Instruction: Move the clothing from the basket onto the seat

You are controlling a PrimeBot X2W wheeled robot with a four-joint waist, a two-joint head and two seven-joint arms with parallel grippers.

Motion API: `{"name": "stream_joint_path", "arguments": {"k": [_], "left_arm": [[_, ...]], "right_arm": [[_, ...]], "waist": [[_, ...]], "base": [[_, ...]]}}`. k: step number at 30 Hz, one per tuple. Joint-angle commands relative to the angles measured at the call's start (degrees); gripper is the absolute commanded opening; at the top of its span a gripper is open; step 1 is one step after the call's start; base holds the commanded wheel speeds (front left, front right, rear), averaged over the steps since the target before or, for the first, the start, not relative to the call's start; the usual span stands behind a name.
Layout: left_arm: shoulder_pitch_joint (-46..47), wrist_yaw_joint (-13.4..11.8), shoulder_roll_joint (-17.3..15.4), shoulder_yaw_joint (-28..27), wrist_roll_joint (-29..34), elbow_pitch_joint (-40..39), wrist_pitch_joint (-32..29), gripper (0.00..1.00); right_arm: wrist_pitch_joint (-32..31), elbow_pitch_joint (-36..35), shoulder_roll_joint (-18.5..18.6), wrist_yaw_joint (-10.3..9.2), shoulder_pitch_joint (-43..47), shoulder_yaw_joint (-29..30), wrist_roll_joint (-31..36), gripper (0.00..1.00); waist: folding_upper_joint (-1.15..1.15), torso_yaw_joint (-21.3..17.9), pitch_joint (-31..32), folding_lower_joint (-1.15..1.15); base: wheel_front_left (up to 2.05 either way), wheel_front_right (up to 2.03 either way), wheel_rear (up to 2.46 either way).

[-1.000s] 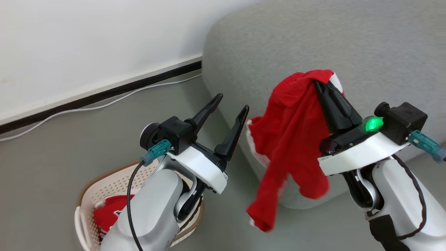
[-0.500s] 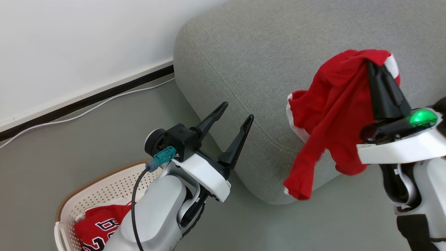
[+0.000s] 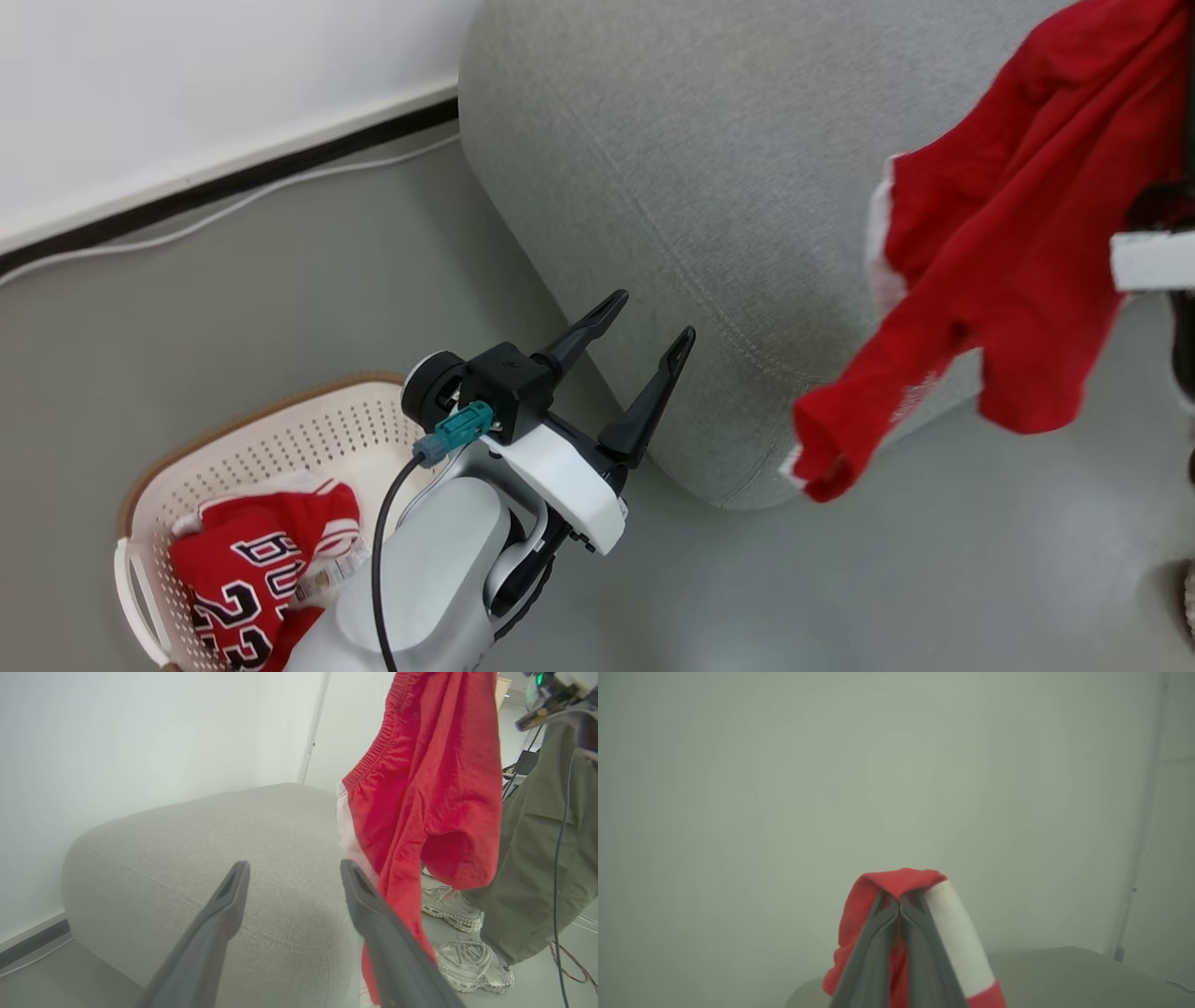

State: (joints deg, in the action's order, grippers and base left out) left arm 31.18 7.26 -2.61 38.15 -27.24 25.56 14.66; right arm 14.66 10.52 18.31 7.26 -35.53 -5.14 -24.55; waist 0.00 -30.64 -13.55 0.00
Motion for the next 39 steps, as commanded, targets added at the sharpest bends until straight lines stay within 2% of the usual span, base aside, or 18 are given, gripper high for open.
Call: {"name": "stream_joint_path", "arguments": {"k": [1,13,18,22,27,31,35,39], "left_arm": [[2.9,0.2,-0.3,-0.8,0.3,-0.9,0.3,1.00],[8.9,-0.3,-0.3,5.3,-0.1,1.6,0.3,1.00],[11.3,-0.7,-0.3,7.7,-0.6,2.4,0.3,1.00],[12.5,-0.6,-0.3,10.0,-1.4,3.1,0.3,1.00],[14.1,-0.6,-0.3,12.5,-2.6,3.4,0.3,1.00],[14.7,-0.8,-0.3,13.9,-3.2,3.5,0.3,1.00],[14.6,-1.4,-0.3,14.5,-3.7,3.4,0.3,1.00],[14.0,-1.7,-0.3,14.9,-4.1,3.0,0.3,1.00]], "right_arm": [[0.3,0.9,2.0,0.23,-3.3,0.4,-0.1,0.00],[0.3,9.4,10.5,0.23,-15.5,6.0,0.8,0.00],[0.3,14.0,14.4,0.23,-21.8,11.1,1.3,0.00],[0.3,16.5,17.6,0.23,-26.3,14.7,4.2,0.00],[0.3,23.1,20.8,0.23,-32.8,20.9,6.3,0.00],[0.3,26.6,22.3,0.23,-38.0,28.7,8.8,0.00],[0.3,24.8,22.5,0.23,-41.8,35.8,12.1,0.00],[0.3,24.0,20.2,0.23,-42.7,37.5,13.8,0.00]], "waist": [[0.00,1.3,-3.2,0.00],[0.00,5.7,-15.8,0.00],[0.00,8.1,-21.5,0.00],[0.00,10.3,-25.5,0.00],[0.00,13.2,-29.8,0.00],[0.00,15.6,-32.3,0.00],[0.00,17.6,-34.1,0.00],[0.00,18.9,-35.2,0.00]], "base": [[0.00,0.00,0.00],[0.00,0.00,0.00],[0.00,0.00,0.00],[0.00,0.00,0.00],[0.00,0.00,0.00],[0.00,0.00,0.00],[0.00,0.00,0.00],[0.00,0.00,0.00]]}}
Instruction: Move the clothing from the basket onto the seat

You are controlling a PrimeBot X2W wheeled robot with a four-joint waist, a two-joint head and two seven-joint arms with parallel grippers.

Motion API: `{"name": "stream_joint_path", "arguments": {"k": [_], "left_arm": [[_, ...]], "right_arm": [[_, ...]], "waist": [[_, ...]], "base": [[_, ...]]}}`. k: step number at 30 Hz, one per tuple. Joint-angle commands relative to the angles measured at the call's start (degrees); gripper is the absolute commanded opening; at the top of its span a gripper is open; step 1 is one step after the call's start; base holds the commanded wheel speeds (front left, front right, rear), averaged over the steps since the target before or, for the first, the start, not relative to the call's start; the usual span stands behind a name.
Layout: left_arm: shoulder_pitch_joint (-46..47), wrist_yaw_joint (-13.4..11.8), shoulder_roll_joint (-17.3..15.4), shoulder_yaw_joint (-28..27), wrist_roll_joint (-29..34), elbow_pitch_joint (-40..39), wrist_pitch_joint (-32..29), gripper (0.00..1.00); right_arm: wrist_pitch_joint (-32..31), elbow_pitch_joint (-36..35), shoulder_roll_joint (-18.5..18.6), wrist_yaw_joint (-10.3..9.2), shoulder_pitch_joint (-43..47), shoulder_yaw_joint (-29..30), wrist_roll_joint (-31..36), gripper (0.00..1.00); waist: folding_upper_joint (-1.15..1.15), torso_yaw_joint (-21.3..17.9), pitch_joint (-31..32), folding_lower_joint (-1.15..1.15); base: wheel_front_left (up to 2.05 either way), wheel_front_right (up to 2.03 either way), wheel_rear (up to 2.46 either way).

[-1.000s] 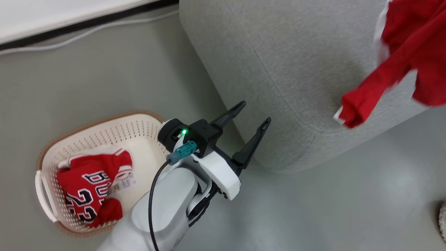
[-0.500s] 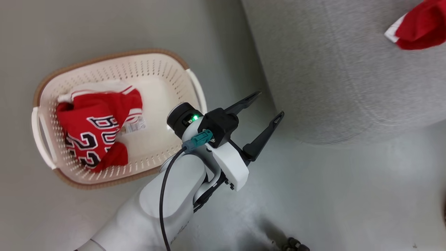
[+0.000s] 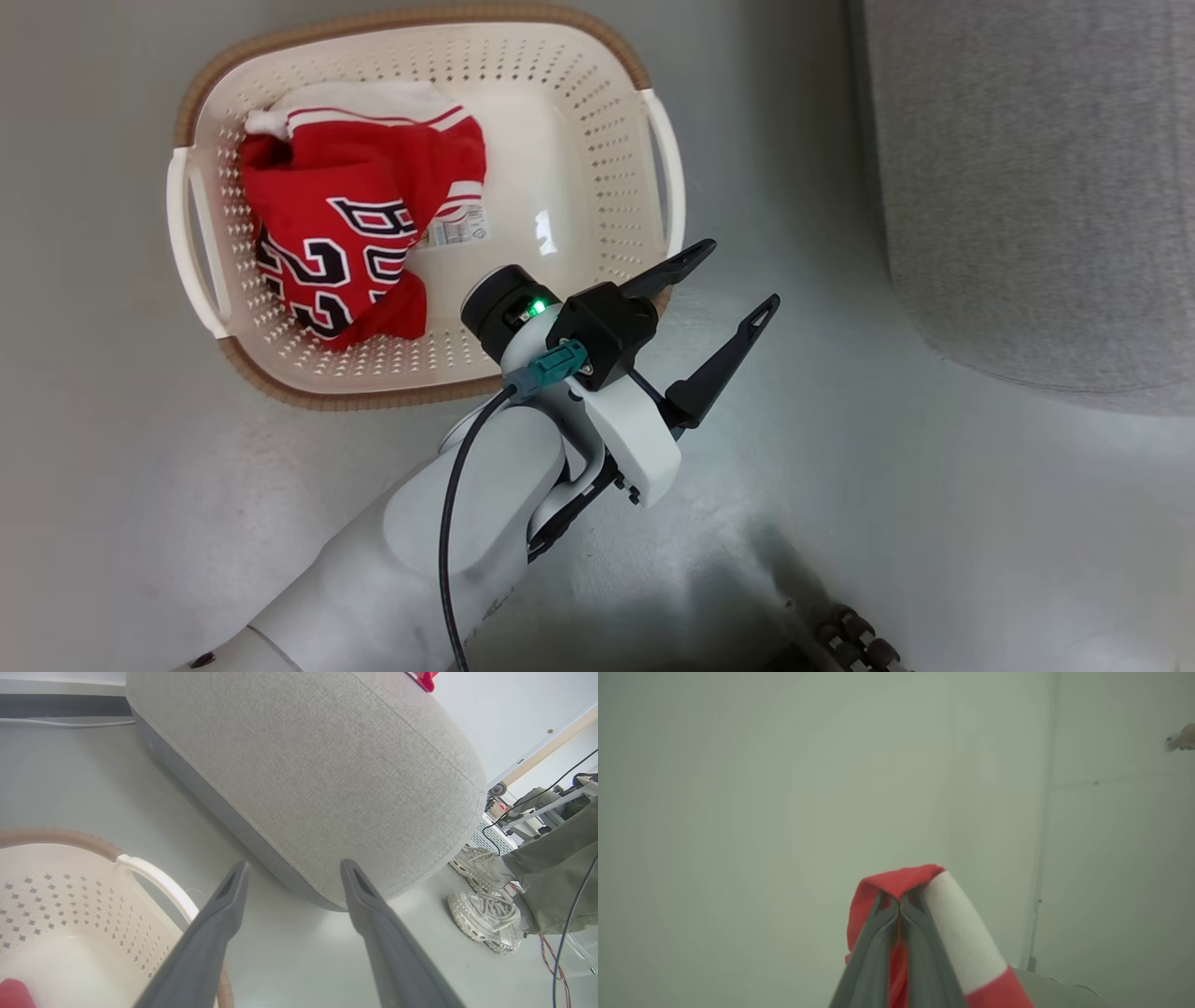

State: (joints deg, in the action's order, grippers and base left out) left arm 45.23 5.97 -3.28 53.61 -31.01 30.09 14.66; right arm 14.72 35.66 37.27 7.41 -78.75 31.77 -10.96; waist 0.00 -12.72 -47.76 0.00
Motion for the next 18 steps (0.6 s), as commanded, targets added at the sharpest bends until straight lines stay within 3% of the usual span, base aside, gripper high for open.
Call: {"name": "stream_joint_path", "arguments": {"k": [1,5,10,18], "left_arm": [[-0.2,-0.5,0.4,-0.5,-0.5,-1.5,0.3,1.00],[-0.8,-0.9,0.4,-0.2,-0.8,-1.6,0.3,1.00],[-1.1,-1.2,0.4,-0.5,-0.8,-1.2,0.3,1.00],[-1.2,-1.3,0.4,-1.3,-1.0,-1.7,0.3,1.00]], "right_arm": [[0.3,-0.5,0.6,0.08,0.8,0.6,0.3,0.00],[0.3,5.7,-1.6,0.08,2.1,-0.7,-1.6,0.00],[0.3,10.3,-3.1,0.08,3.7,-6.7,-6.5,0.00],[0.3,14.7,-5.2,0.08,12.6,-23.0,-20.4,0.00]], "waist": [[0.00,1.2,-1.1,0.00],[0.00,2.0,-1.7,0.00],[0.00,2.0,-2.1,0.00],[0.00,2.5,-0.4,0.00]], "base": [[0.00,0.00,0.00],[0.00,0.00,0.00],[0.00,0.00,0.00],[0.00,0.00,0.00]]}}
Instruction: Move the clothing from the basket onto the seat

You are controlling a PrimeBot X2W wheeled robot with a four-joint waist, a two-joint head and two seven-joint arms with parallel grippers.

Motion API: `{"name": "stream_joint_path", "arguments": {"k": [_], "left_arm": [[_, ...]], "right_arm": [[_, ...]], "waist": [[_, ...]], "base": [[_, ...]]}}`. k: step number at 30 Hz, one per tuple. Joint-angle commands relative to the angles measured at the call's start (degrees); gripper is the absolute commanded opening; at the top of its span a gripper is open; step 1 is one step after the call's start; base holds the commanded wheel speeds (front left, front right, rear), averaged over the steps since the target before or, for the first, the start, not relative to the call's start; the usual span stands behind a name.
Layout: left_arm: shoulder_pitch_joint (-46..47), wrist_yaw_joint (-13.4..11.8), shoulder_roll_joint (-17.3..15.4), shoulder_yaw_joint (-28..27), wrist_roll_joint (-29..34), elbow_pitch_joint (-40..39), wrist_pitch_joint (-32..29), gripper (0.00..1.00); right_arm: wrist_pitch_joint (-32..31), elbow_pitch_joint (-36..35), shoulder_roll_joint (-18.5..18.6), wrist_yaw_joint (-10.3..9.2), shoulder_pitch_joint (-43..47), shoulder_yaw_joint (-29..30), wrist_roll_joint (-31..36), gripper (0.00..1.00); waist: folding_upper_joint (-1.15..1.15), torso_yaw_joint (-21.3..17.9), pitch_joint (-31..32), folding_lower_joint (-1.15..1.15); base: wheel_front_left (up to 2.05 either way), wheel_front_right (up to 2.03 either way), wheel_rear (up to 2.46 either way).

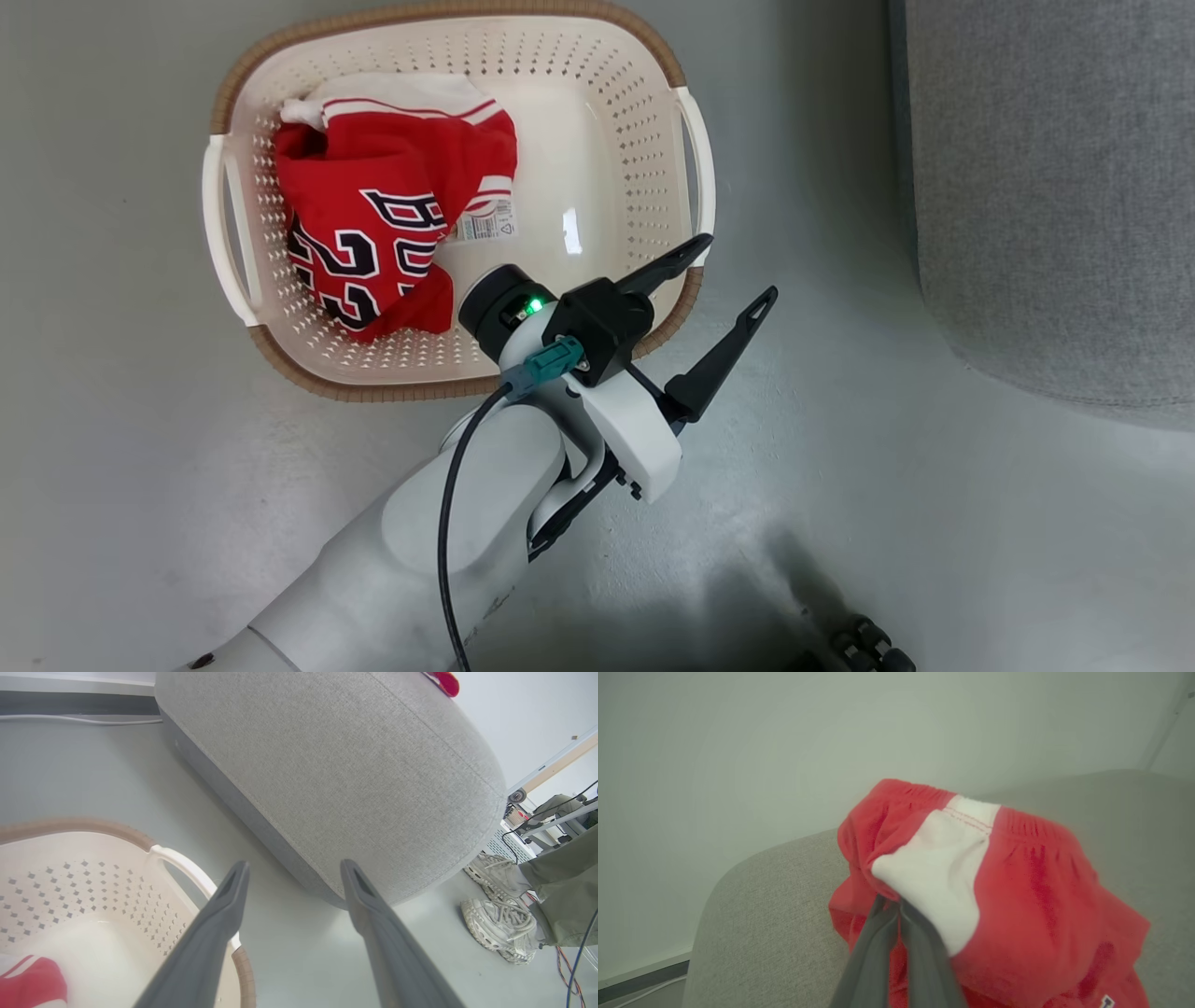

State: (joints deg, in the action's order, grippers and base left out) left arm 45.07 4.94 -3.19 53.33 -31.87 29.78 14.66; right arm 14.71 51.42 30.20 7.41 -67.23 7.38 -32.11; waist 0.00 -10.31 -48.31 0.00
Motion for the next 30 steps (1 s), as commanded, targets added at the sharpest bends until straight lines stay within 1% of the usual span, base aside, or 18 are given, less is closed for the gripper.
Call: {"name": "stream_joint_path", "arguments": {"k": [1,4,7,8,9,10,13,15,19,22,27,30], "left_arm": [[-1.4,-0.5,0.3,-1.4,-0.3,-2.0,0.3,1.00],[-1.6,-0.6,0.3,-1.8,-0.3,-2.6,0.3,1.00],[-1.9,-0.8,0.3,-2.6,-0.2,-3.2,0.3,1.00],[-2.1,-0.9,0.3,-3.0,-0.2,-3.5,0.3,1.00],[-2.4,-1.0,0.3,-3.5,-0.2,-3.7,0.3,1.00],[-2.7,-1.1,0.3,-4.0,-0.1,-4.0,0.3,1.00],[-4.0,-1.7,0.3,-6.2,0.4,-4.9,0.3,1.00],[-5.4,-2.0,0.3,-8.3,0.5,-5.7,0.3,1.00],[-8.3,-2.7,0.3,-12.4,2.1,-6.7,0.3,1.00],[-10.4,-3.3,0.3,-15.6,3.6,-7.3,0.3,1.00],[-14.8,-2.7,0.3,-21.5,4.1,-8.9,0.3,1.00],[-17.7,-3.3,0.3,-25.5,5.5,-9.4,0.3,1.00]], "right_arm": [[0.3,-1.7,2.6,0.08,3.9,-2.5,-2.9,0.00],[0.3,-2.9,3.7,0.08,7.5,-6.3,-8.2,0.00],[0.3,-3.8,4.8,0.08,10.1,-8.3,-11.8,0.00],[0.3,-4.2,5.0,0.08,10.8,-8.7,-12.7,0.44],[0.3,-5.0,5.2,0.08,11.5,-9.2,-13.5,0.83],[0.3,-6.0,5.3,0.08,12.2,-9.4,-14.3,1.00],[0.3,-9.4,4.5,0.08,15.0,-10.1,-17.0,1.00],[0.3,-12.6,4.6,0.08,17.4,-12.5,-17.0,1.00],[0.3,-17.5,4.3,0.08,21.3,-14.3,-18.2,1.00],[0.3,-20.7,3.5,0.08,23.5,-14.4,-17.9,1.00],[0.3,-25.4,2.3,0.08,27.7,-14.6,-16.5,1.00],[0.3,-27.2,1.2,0.08,30.5,-14.3,-14.8,1.00]], "waist": [[0.00,0.3,1.0,0.00],[0.00,1.0,2.1,0.00],[0.00,1.7,3.4,0.00],[0.00,1.9,3.8,0.00],[0.00,2.1,4.3,0.00],[0.00,2.3,4.8,0.00],[0.00,3.0,6.8,0.00],[0.00,3.4,8.4,0.00],[0.00,4.1,12.0,0.00],[0.00,4.8,14.7,0.00],[0.00,6.0,19.8,0.00],[0.00,6.9,23.1,0.00]], "base": [[0.00,0.00,0.00],[0.00,0.00,0.00],[0.00,0.00,0.00],[0.00,0.00,0.00],[0.00,0.00,0.00],[0.00,0.00,0.00],[0.00,0.00,0.00],[0.00,0.00,0.00],[0.00,0.00,0.00],[0.00,0.00,0.00],[0.00,0.00,0.00],[0.00,0.00,0.00]]}}
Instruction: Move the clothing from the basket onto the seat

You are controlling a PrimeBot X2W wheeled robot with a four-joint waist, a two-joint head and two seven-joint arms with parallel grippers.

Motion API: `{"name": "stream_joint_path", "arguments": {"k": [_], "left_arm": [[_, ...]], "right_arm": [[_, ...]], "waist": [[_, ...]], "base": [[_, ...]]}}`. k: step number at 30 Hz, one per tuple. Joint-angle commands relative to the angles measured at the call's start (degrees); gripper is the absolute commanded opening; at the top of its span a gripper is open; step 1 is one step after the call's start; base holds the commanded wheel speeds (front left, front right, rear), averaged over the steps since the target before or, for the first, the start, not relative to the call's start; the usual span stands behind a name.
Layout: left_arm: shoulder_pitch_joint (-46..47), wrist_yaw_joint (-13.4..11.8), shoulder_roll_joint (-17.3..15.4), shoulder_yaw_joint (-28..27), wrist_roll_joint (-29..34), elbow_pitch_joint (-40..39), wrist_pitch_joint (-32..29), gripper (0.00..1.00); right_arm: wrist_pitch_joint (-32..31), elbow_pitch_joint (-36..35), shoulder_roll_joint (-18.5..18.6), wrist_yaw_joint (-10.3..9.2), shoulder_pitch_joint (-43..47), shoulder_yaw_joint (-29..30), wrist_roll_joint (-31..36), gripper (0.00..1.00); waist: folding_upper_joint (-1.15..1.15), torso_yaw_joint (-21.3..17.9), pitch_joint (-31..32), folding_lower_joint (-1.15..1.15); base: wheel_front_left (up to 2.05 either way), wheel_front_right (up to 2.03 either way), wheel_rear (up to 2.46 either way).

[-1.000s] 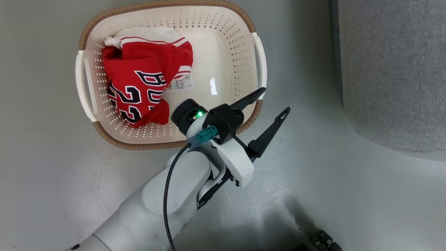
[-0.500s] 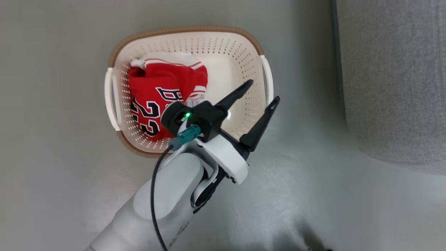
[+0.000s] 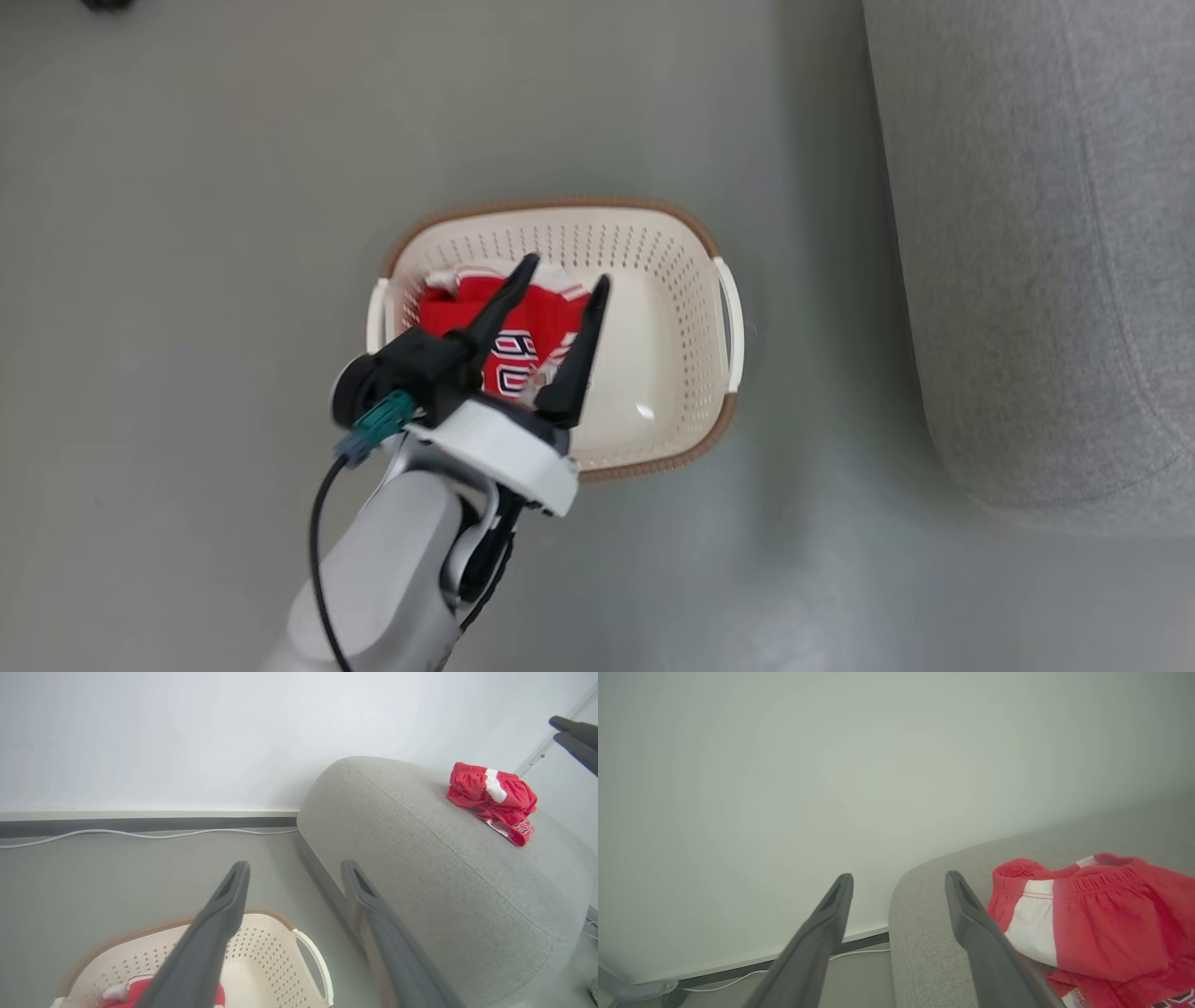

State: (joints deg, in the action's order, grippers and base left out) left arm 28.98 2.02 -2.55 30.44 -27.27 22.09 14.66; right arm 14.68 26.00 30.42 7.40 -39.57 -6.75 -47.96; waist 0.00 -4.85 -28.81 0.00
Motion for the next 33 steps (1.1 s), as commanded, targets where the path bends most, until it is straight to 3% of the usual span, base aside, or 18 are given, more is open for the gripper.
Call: {"name": "stream_joint_path", "arguments": {"k": [1,17,33], "left_arm": [[-2.5,-0.6,-0.3,-4.1,1.5,-2.0,0.3,1.00],[-14.8,-2.6,-0.3,-23.2,6.7,-5.9,0.3,1.00],[-24.4,-2.8,-0.3,-31.1,10.9,-11.1,0.3,1.00]], "right_arm": [[0.3,-2.2,0.5,0.09,3.8,-0.2,1.5,1.00],[0.3,-6.1,-5.6,0.09,16.1,-2.0,12.2,1.00],[0.3,-11.5,-10.1,0.09,27.0,-2.5,18.0,1.00]], "waist": [[0.00,1.8,4.6,0.00],[0.00,6.1,17.5,0.00],[0.00,6.8,23.1,0.00]], "base": [[0.00,0.00,0.00],[0.00,0.00,0.00],[0.00,0.00,0.00]]}}
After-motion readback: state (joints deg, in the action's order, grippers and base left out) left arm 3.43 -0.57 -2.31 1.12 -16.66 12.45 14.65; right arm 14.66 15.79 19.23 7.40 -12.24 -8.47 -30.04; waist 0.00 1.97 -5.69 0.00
